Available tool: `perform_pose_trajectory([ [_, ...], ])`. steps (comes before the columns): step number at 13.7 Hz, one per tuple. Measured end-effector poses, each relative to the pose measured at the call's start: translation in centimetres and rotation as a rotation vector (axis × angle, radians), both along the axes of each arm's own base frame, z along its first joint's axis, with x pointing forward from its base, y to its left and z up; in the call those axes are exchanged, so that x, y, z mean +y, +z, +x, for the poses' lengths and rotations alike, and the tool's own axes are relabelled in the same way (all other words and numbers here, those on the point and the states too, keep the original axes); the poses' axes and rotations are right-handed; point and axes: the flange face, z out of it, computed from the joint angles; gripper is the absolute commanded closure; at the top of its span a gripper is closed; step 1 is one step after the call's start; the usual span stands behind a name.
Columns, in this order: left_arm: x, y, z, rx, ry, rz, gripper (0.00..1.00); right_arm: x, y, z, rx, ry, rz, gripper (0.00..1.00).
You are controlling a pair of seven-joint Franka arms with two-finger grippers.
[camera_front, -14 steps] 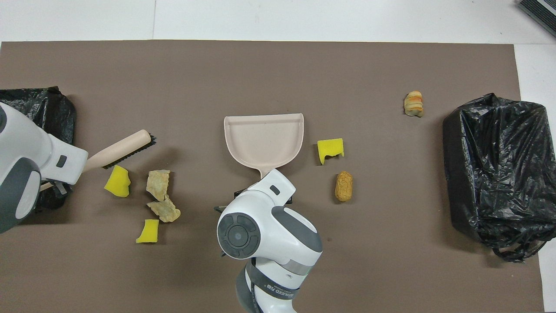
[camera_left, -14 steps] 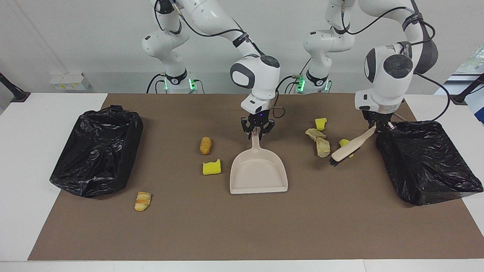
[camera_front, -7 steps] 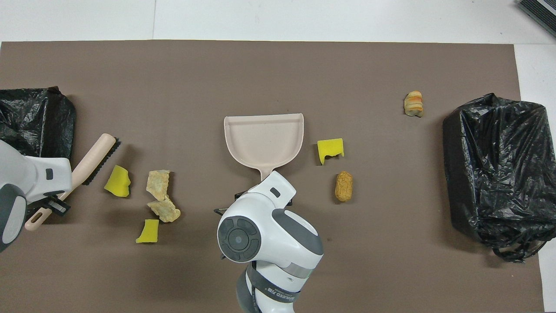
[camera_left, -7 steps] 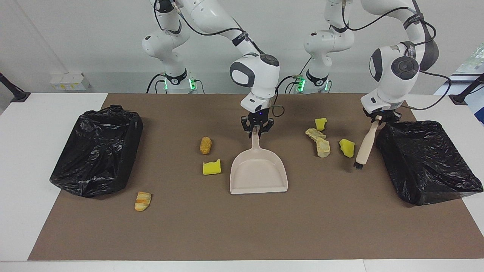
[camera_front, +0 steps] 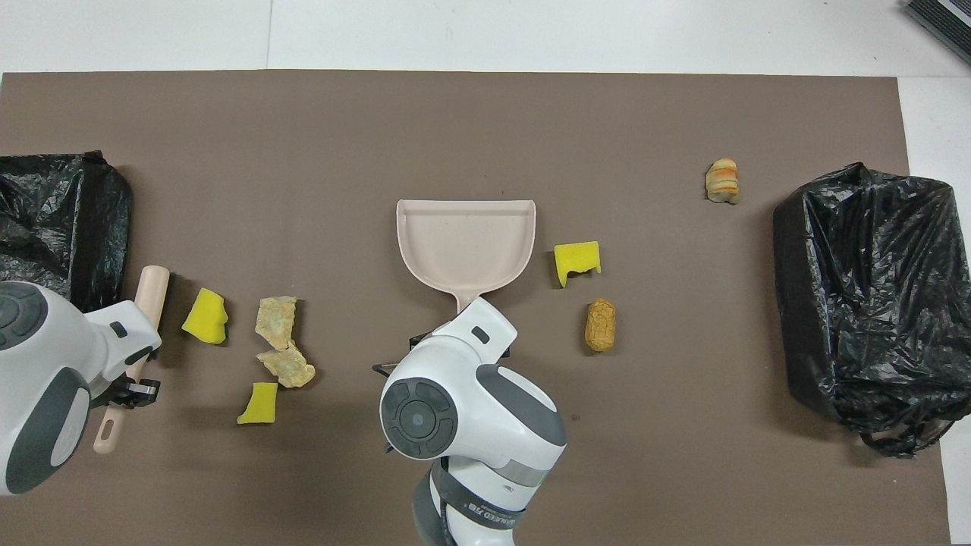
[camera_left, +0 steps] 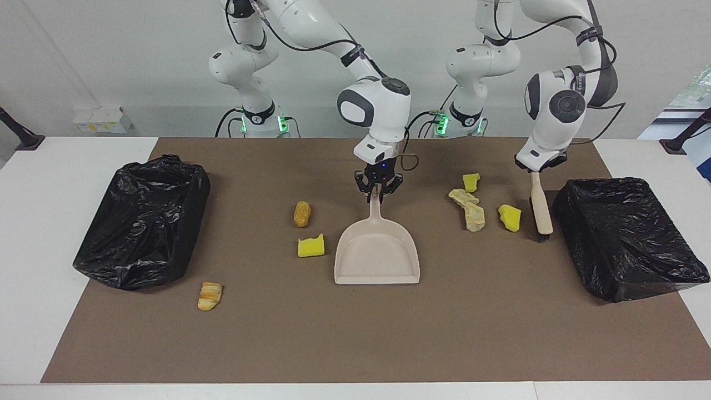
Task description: Sweep and dump trash in bin
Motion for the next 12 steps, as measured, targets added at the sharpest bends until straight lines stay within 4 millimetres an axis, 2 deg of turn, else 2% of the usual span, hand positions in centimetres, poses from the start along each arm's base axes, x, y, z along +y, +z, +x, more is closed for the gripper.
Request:
perform_pose_trajectory([
  [1,-0.9,-0.1,-0.3,0.001,0.008,-0.009,1.00,-0.6,0.6,0.6,-0.001,0.021,-0.001,1.00],
  [3,-3.9,-0.2,-0.8,-0.003,0.035,-0.062,1.00,-2.4,2.4,2.2,-0.005,0.055,0.011,1.00],
  [5,-7.5,-0.2,-1.5,0.008,0.025,-0.077,1.00,-5.9,4.5,5.1,0.016,0.167,0.011,1.00],
  [7,-9.9,0.2,-2.6,0.050,0.004,-0.055,1.00,-9.2,5.7,7.2,0.083,0.313,0.019,1.00],
  [9,-10.2,2.0,-2.8,0.075,0.015,-0.036,1.00,-12.0,6.2,8.7,0.143,0.441,0.003,1.00],
  [12,-10.4,4.9,-3.9,0.046,0.152,0.027,1.00,-14.4,6.6,9.3,0.205,0.584,-0.038,1.00],
])
